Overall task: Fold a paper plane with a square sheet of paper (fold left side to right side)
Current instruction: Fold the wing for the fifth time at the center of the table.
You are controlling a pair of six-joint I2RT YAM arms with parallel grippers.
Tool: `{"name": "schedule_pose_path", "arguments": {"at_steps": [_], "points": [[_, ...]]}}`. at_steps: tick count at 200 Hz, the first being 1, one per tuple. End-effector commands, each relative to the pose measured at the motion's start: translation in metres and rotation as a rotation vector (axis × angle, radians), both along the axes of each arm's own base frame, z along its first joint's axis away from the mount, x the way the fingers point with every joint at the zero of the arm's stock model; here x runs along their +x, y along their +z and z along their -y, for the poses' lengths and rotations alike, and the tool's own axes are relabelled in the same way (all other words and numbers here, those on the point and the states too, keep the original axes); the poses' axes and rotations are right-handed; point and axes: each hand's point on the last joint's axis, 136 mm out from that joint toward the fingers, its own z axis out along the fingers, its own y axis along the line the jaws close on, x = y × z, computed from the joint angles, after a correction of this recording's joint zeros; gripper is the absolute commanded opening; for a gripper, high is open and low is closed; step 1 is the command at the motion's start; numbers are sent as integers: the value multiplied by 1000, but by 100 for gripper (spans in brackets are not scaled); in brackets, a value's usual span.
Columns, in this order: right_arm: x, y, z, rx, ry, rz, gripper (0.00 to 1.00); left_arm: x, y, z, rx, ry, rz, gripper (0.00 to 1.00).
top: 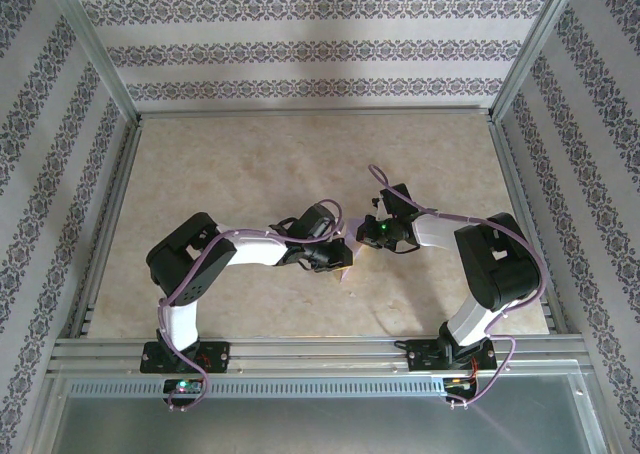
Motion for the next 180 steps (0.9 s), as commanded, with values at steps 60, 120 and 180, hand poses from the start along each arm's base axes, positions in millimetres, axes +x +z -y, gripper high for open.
{"name": "schedule_pose_path", "arguments": {"at_steps": [60, 120, 180], "points": [[-17, -16, 11, -57, -1, -78, 0, -10, -33, -10, 69, 18, -37, 10], [18, 48, 4, 56, -3, 89, 0, -21, -55, -31, 199, 23, -55, 6], [-11, 68, 8, 125, 19, 148, 0, -19, -59, -35, 269, 8, -44, 0]]}}
